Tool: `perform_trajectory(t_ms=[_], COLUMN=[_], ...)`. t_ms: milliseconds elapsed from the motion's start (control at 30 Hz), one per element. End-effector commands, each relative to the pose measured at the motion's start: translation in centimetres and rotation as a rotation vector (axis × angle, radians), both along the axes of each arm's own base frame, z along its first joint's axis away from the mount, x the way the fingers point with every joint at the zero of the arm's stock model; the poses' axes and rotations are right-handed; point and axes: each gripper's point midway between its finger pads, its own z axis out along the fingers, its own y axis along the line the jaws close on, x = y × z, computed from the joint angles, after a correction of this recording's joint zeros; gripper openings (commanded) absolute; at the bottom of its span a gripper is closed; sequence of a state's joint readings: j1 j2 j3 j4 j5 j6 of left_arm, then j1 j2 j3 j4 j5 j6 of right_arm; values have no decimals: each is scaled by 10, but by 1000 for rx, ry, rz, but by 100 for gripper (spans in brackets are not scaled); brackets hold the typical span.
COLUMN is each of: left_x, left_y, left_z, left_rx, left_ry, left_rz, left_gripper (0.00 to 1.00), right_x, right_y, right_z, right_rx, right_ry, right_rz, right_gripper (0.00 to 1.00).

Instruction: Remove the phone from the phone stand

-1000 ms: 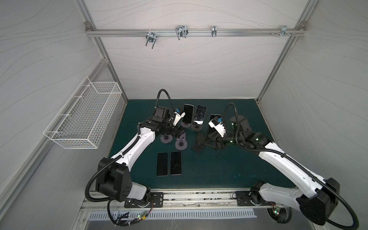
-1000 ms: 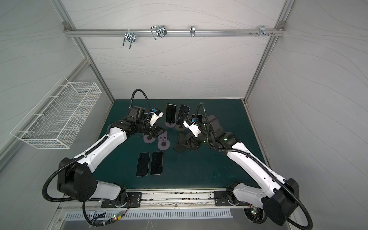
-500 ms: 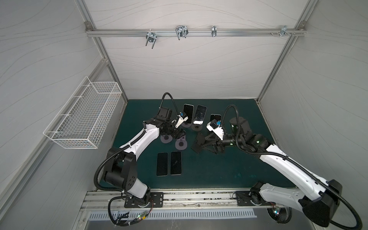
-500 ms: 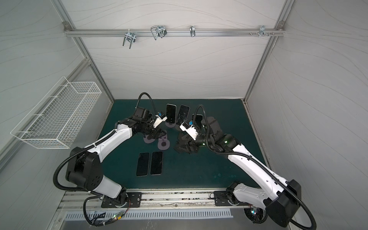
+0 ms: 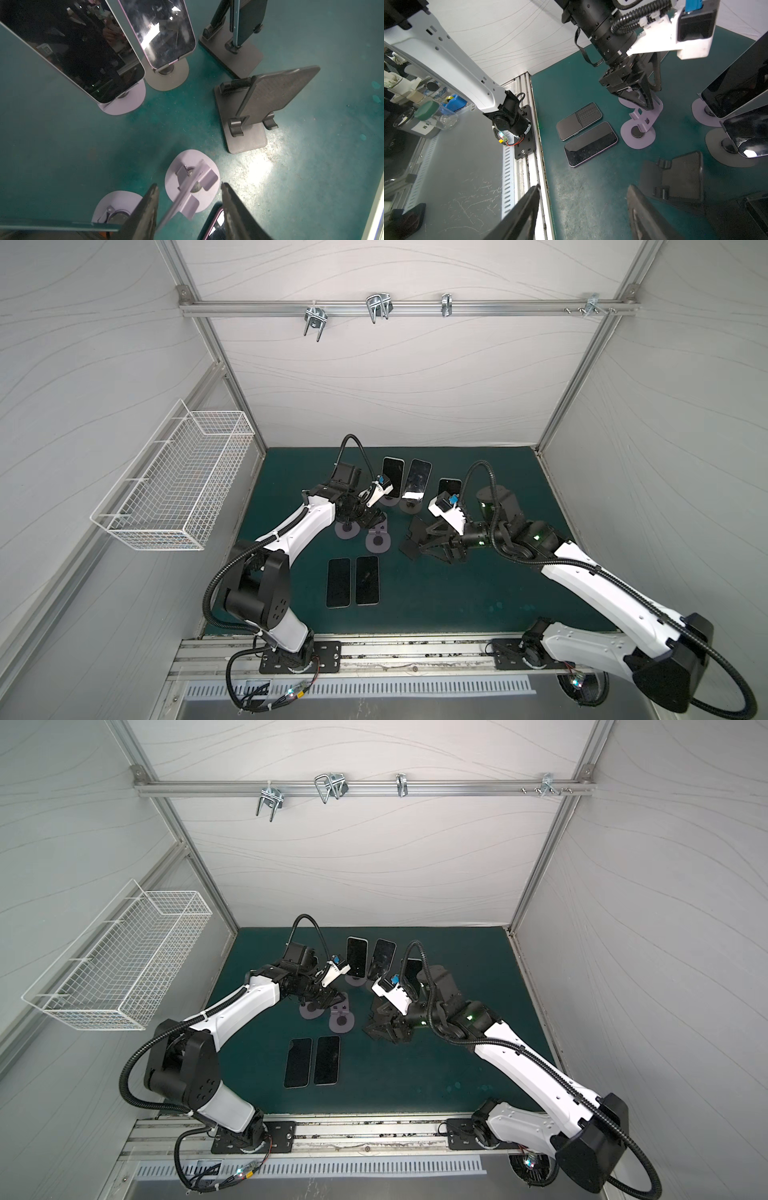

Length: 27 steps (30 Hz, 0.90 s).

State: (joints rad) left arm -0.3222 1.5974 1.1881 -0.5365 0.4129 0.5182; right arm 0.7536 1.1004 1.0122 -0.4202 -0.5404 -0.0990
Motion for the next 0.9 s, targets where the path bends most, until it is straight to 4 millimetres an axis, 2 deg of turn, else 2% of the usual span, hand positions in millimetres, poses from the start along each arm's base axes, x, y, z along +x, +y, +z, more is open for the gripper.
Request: perform_trajectory(t_ms=[0, 167, 500, 633, 867], left_x=[5, 4, -1, -9, -11], left_y=[1, 2, 8, 5, 0], left_z=[4, 6, 11, 9, 6], left_rx=[19, 22, 58, 22, 0], left_ry=[-16, -22, -17, -1, 20], left_rz=[-23, -25, -58, -70, -87], left_gripper=[50, 43, 38, 37, 28], right_x=[-6, -13, -48, -54, -54], right_y=[2, 4, 11, 12, 14], right_z=[-5, -6, 18, 26, 31], right_rx=[-28, -37, -8, 18, 27], right_ry=[-38, -36, -62, -39, -36], right_rz=[29, 43, 130, 150, 155], right_gripper=[68, 68, 68, 68, 68])
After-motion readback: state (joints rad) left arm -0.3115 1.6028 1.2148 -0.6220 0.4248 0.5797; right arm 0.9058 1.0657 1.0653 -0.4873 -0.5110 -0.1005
